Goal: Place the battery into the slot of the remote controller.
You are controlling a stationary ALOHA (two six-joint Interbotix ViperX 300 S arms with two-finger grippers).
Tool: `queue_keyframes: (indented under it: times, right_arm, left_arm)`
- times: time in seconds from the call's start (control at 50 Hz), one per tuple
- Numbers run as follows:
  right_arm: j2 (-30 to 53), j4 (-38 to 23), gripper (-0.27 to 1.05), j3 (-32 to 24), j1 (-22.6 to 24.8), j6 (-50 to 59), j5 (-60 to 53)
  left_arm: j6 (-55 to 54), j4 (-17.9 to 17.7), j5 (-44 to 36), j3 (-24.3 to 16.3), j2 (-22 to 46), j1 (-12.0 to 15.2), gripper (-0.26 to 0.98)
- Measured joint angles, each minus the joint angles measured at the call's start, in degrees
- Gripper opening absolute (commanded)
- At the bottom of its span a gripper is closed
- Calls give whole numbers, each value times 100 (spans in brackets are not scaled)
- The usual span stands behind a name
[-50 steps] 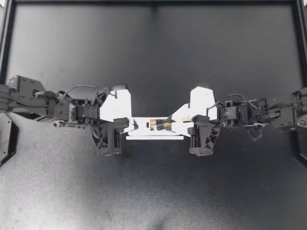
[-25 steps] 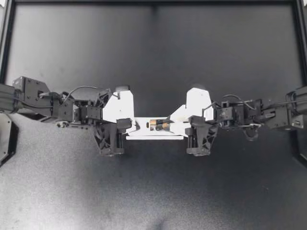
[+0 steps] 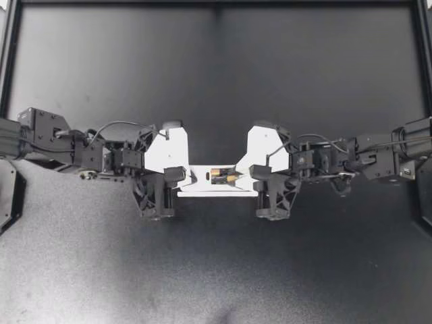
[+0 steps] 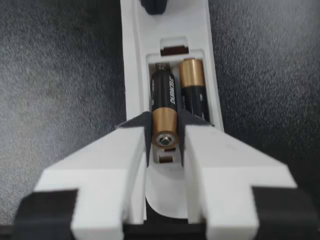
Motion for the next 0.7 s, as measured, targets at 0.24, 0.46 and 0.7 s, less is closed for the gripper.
queue_keyframes:
  times: [0.24, 0.46, 0.7]
  right_arm:
    - [-35, 0, 33, -185, 0, 0, 492]
    - [-114, 9, 43, -220, 9, 44, 519]
    - [-589, 571, 39, 35, 9, 1213, 35]
  left_arm:
    - [-9, 0, 0, 9, 0, 0, -16]
    - [-18, 0, 0, 18, -9, 0, -16]
    - [-53, -53, 0, 18, -18, 0, -16]
